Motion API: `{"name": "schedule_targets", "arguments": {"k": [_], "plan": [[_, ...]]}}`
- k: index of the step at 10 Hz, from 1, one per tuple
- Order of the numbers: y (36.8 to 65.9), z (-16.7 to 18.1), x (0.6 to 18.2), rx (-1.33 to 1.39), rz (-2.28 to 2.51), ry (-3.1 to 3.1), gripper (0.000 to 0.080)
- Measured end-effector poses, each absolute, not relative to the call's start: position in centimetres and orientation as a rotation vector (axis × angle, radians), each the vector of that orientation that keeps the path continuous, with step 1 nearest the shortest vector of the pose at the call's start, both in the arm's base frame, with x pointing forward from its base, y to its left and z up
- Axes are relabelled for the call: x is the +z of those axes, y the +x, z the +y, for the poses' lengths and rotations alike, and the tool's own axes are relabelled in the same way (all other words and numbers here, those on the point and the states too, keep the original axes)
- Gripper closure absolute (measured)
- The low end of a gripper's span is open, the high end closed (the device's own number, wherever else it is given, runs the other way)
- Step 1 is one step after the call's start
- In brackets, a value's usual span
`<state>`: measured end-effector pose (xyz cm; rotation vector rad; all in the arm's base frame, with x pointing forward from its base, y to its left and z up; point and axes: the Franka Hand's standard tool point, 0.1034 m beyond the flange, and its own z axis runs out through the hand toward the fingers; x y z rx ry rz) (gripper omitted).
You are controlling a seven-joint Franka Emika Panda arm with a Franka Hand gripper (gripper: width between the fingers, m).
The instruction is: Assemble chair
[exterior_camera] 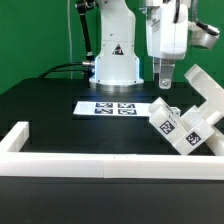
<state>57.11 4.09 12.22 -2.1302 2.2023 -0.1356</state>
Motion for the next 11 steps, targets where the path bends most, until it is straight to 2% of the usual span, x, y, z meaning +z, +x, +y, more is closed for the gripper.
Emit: {"name": "schedule_targets", "arguments": {"k": [8, 9, 11], "plan": [[57.0, 4.0, 11.9, -0.136, 2.183, -2.159, 0.0151], [57.2, 3.8, 12.9, -0.13, 2.131, -2.185, 0.0151], [56.6, 5.6, 17.4, -0.091, 2.071, -2.125, 0.0151]]}}
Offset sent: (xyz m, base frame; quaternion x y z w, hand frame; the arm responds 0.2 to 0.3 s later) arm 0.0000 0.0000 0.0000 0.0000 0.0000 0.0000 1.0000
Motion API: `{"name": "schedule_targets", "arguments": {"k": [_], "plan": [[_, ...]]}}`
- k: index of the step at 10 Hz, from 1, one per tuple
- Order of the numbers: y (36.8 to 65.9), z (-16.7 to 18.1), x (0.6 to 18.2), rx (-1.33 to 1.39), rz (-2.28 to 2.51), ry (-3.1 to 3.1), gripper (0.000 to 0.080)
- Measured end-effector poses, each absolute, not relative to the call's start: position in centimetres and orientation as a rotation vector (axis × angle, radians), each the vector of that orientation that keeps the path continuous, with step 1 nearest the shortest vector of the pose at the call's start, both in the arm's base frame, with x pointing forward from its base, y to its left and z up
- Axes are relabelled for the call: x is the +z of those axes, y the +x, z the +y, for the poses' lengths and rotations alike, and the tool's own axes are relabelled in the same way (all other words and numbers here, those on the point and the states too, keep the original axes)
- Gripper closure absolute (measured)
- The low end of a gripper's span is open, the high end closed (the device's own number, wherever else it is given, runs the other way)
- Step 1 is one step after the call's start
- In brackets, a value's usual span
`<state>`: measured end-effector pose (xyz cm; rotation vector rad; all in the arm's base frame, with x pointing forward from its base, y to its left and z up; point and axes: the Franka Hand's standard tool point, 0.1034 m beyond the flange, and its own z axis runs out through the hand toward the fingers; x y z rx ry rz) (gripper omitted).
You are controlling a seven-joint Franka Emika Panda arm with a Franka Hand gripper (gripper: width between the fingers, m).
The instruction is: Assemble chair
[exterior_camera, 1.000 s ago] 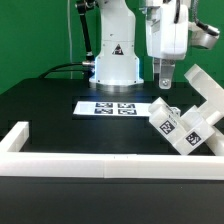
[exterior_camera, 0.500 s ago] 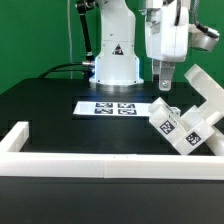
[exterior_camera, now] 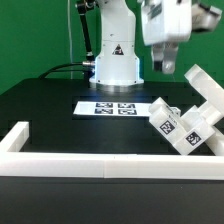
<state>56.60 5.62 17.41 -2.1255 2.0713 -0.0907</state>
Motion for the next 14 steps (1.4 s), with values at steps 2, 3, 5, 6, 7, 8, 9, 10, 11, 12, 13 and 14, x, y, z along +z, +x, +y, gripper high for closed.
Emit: {"name": "schedule_targets", "arguments": {"k": [2, 3, 5, 6, 7, 8, 9, 10, 11, 12, 13, 14], "plan": [[56.0, 7.9, 19.0, -0.06, 2.094, -2.057, 0.0151], [55.6, 10.3, 19.8, -0.041, 2.114, -2.018, 0.0151], [55.0, 13.1, 18.9, -0.028, 2.128, -2.026, 0.0151], [55.2, 14.3, 18.8, -0.033, 2.121, -2.033, 0.0151], [55.1, 14.9, 18.0, -0.045, 2.115, -2.052, 0.0151], [54.9, 14.8, 16.8, -0.049, 2.119, -2.078, 0.0151], [54.9, 14.2, 15.9, -0.059, 2.108, -2.107, 0.0151], [55.2, 13.3, 15.4, -0.083, 2.091, -2.128, 0.0151], [55.4, 12.4, 14.9, -0.097, 2.066, -2.151, 0.0151], [55.6, 11.2, 14.5, -0.102, 2.049, -2.167, 0.0151], [55.9, 9.9, 14.3, -0.108, 2.028, -2.184, 0.0151], [56.0, 8.8, 14.1, -0.113, 2.024, -2.195, 0.0151]]}}
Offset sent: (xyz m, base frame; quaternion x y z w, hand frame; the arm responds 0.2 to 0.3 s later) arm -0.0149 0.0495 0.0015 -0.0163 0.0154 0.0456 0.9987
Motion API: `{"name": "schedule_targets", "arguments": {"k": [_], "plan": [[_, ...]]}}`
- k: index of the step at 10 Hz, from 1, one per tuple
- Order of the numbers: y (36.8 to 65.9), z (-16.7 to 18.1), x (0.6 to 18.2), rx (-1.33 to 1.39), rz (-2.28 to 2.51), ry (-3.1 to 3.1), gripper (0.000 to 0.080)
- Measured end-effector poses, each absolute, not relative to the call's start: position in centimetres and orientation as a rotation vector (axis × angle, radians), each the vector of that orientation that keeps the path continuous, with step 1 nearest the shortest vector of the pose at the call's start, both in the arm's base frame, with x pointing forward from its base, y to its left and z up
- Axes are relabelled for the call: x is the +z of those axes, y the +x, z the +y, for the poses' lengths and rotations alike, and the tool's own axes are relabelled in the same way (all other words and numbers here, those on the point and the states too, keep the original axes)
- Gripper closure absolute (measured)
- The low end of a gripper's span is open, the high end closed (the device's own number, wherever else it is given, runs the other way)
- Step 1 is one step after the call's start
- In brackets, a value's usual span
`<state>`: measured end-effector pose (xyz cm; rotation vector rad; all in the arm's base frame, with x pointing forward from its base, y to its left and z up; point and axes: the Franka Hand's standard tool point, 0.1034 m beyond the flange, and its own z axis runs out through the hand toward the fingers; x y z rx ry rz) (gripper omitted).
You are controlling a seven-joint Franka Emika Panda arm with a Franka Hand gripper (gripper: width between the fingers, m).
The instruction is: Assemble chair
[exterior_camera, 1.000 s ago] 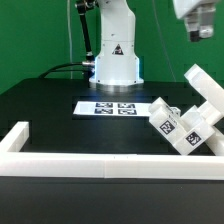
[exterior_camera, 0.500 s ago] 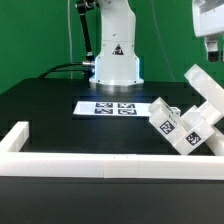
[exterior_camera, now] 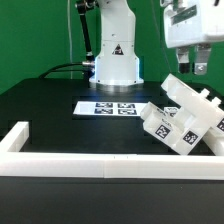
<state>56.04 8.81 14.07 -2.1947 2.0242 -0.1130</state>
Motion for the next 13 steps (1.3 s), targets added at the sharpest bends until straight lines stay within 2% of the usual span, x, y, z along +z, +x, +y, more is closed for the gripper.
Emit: {"name": "schedule_targets", "arguments": {"k": [4, 8, 10, 13], "plan": [[56.3, 5.4, 13.6, -0.13, 1.98, -2.251, 0.0151], [56.0, 5.5, 12.9, -0.106, 1.992, -2.268, 0.0151], [57.2, 7.3, 14.4, -0.083, 1.965, -2.267, 0.0151], [58.4, 9.0, 15.5, -0.088, 1.964, -2.241, 0.0151]]}}
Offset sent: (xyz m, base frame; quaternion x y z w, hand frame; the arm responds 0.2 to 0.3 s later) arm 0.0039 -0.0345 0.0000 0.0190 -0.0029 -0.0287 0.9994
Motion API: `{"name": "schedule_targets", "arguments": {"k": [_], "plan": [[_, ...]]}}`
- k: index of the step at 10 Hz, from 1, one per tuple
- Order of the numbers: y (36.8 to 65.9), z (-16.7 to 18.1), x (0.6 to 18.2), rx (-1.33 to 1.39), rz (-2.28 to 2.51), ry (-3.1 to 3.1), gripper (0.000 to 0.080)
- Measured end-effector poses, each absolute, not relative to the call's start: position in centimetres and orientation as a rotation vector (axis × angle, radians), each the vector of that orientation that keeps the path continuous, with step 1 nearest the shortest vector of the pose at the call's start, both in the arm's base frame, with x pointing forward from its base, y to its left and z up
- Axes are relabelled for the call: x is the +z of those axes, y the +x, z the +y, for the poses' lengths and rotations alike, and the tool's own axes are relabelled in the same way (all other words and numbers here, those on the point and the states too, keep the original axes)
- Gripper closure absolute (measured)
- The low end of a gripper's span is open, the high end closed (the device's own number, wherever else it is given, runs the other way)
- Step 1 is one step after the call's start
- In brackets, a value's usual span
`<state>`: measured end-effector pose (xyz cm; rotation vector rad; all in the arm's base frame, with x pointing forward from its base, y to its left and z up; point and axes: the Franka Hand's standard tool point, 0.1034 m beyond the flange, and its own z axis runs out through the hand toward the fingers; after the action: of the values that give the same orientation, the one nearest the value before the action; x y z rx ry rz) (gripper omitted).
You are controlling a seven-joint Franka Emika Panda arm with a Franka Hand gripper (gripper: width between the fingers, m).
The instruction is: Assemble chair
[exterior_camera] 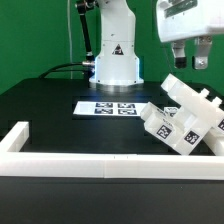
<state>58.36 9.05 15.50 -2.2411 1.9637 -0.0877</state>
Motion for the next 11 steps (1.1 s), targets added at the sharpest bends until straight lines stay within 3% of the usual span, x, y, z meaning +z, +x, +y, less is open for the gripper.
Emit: {"name": "schedule_targets", "arguments": {"k": [11], "plan": [[55.4, 9.5, 12.5, -0.058, 1.936, -2.335, 0.0151]]}}
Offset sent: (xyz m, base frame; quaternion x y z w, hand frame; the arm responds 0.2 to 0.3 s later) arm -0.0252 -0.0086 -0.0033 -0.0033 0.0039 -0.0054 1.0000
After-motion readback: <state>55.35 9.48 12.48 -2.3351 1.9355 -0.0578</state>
